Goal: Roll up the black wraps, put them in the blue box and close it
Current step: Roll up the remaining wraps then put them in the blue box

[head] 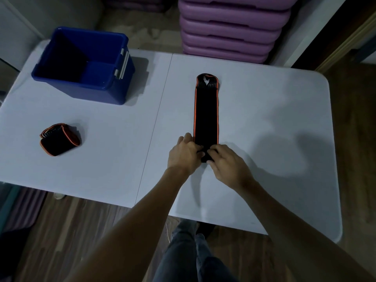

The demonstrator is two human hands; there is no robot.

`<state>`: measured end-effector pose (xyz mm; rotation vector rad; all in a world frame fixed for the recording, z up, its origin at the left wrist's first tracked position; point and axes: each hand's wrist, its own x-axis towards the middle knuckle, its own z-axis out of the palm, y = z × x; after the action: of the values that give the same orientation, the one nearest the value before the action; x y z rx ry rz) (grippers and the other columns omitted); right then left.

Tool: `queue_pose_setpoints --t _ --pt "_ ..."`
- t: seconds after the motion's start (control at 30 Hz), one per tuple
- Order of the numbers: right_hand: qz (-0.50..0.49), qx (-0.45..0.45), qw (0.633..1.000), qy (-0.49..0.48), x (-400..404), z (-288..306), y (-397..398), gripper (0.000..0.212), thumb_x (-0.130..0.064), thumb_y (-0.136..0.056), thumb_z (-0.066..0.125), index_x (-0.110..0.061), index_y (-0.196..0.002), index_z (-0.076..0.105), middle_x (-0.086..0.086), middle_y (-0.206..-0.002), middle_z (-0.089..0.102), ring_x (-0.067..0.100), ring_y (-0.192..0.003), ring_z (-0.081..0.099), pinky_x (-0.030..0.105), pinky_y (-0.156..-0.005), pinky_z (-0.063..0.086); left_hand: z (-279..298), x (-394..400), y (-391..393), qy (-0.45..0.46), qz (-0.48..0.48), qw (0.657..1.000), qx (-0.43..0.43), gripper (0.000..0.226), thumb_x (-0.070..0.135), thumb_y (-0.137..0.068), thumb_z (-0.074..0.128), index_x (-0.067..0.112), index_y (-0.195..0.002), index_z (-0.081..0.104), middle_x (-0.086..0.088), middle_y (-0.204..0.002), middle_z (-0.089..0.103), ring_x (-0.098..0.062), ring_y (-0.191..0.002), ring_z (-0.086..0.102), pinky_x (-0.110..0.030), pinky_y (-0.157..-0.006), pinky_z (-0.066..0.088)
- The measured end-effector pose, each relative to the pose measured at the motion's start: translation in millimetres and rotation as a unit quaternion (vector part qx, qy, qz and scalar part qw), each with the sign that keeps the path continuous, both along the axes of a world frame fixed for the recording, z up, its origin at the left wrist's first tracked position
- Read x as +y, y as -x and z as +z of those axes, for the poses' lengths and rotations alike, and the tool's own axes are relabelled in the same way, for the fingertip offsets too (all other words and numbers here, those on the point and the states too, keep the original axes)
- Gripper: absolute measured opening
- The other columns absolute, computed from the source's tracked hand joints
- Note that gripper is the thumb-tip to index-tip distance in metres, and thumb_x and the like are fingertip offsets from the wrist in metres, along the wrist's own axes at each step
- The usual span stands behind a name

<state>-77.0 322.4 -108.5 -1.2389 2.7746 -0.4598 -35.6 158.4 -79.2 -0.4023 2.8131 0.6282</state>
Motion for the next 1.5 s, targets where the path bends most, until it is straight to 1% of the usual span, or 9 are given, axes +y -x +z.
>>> queue_pose_setpoints --t 0.23,0.43,0.57,0.77,0.87,1.07,1.17,1.37,1.5 --pt "-0.018 -0.136 0.988 -0.064 -15.6 15.5 25.6 0.026 -0.017 -0.089 0.062 -0.011 -0.114 0.063 0.006 -0.112 0.062 0.028 -0.104 0.059 0.038 -0.082 0.052 -4.3 -10.4 -2.0 0.039 -0.125 0.991 -0.025 0.051 0.019 -0.080 0.060 0.015 -0.131 0.054 -0.005 -0.129 0.048 -0.025 -0.120 0.042 -0.034 -0.087 0.046" --pt "-0.046 -0.218 0.970 -0.097 -32.4 25.9 51.8 0.025 -0.013 -0.088 0.057 -0.008 -0.112 0.066 0.011 -0.127 0.049 0.030 -0.107 0.057 0.043 -0.088 0.052 -1.0 -17.9 16.9 -0.049 -0.028 0.998 -0.009 0.028 0.022 -0.085 0.059 0.013 -0.112 0.055 -0.005 -0.106 0.062 -0.026 -0.103 0.056 -0.036 -0.069 0.048" --pt "-0.073 -0.184 0.974 -0.108 -39.7 22.6 54.4 0.019 -0.014 -0.084 0.055 -0.007 -0.098 0.066 0.011 -0.116 0.048 0.033 -0.109 0.044 0.042 -0.093 0.045 -2.8 -24.1 29.2 -0.060 -0.008 0.998 -0.020 0.023 0.026 -0.087 0.059 0.017 -0.108 0.065 -0.001 -0.106 0.057 -0.020 -0.108 0.049 -0.035 -0.068 0.045" --pt "-0.097 -0.048 0.994 0.022 -35.6 16.6 45.5 0.023 -0.010 -0.086 0.064 -0.010 -0.109 0.063 0.009 -0.104 0.060 0.029 -0.092 0.058 0.039 -0.069 0.054 -4.7 -27.0 50.0 -0.065 0.040 0.995 -0.059 0.025 0.031 -0.088 0.057 0.016 -0.109 0.059 -0.004 -0.102 0.062 -0.026 -0.098 0.059 -0.041 -0.073 0.054" --pt "-0.054 -0.035 0.998 -0.009 -27.6 8.9 43.4 0.041 -0.019 -0.078 0.073 -0.009 -0.116 0.064 0.009 -0.111 0.062 0.029 -0.097 0.059 0.035 -0.072 0.054 -7.0 -29.2 50.5 -0.060 0.054 0.997 0.003 0.030 0.031 -0.091 0.060 0.019 -0.117 0.052 -0.004 -0.110 0.058 -0.024 -0.100 0.057 -0.043 -0.074 0.056" --pt "-0.074 -0.128 0.989 0.017 -34.8 6.3 61.4 0.039 -0.009 -0.080 0.065 -0.006 -0.119 0.061 0.010 -0.122 0.050 0.030 -0.105 0.050 0.039 -0.079 0.054 -12.7 -45.5 48.7 -0.015 -0.086 0.993 0.076 0.037 0.029 -0.086 0.060 0.013 -0.119 0.060 0.002 -0.129 0.053 -0.019 -0.113 0.049 -0.035 -0.070 0.055" --pt "-0.070 -0.197 0.978 0.005 -34.6 8.3 77.8 0.044 -0.041 -0.093 0.053 -0.006 -0.119 0.063 0.014 -0.125 0.045 0.033 -0.111 0.044 0.040 -0.095 0.044 -10.2 -52.9 58.0 0.003 -0.160 0.985 0.069 0.048 0.031 -0.079 0.060 0.012 -0.124 0.059 0.002 -0.143 0.049 -0.019 -0.125 0.044 -0.034 -0.089 0.051" --pt "-0.076 -0.271 0.957 -0.075 -53.8 19.6 113.3 0.033 -0.025 -0.087 0.054 -0.013 -0.115 0.067 0.010 -0.121 0.047 0.029 -0.117 0.038 0.044 -0.108 0.032 -11.6 -61.8 78.1 -0.011 -0.144 0.988 0.059 0.039 0.038 -0.085 0.058 0.016 -0.116 0.053 0.003 -0.112 0.061 -0.019 -0.107 0.051 -0.031 -0.069 0.043" --pt "-0.121 -0.297 0.946 -0.056 -58.1 20.1 125.9 0.038 -0.029 -0.081 0.052 -0.016 -0.116 0.060 0.012 -0.115 0.056 0.032 -0.113 0.049 0.045 -0.100 0.043 -8.9 -63.7 91.4 -0.037 -0.130 0.990 0.050 0.034 0.039 -0.090 0.055 0.016 -0.115 0.051 0.000 -0.108 0.063 -0.021 -0.103 0.054 -0.034 -0.068 0.048"
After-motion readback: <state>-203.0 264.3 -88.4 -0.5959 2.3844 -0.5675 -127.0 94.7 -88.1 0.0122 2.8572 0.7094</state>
